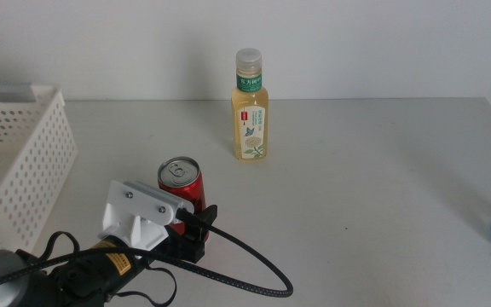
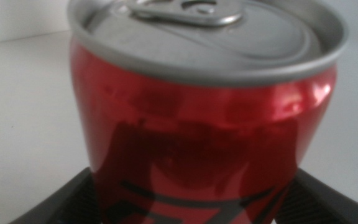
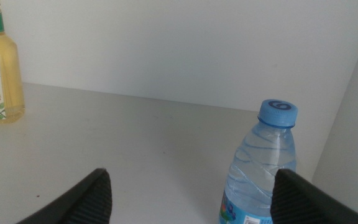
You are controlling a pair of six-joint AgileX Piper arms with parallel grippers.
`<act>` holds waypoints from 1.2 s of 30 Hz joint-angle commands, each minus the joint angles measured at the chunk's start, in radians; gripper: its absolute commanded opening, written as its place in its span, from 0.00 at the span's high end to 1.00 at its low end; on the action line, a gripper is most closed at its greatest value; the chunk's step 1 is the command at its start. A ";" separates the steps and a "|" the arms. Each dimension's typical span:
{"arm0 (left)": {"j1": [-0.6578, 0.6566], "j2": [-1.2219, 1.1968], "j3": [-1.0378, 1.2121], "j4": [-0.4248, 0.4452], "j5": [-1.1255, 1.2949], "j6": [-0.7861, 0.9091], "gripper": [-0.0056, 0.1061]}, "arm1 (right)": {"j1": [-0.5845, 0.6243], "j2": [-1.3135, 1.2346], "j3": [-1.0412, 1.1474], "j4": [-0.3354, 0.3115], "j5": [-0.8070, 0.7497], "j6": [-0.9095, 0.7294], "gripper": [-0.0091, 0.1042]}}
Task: Use arms to grab the bottles and put them into the dustbin to the left of the table.
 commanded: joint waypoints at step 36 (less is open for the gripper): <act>0.048 -0.444 -0.576 -0.029 1.295 -0.034 0.90 | -0.005 -0.021 -0.010 -0.005 -0.074 -0.012 0.34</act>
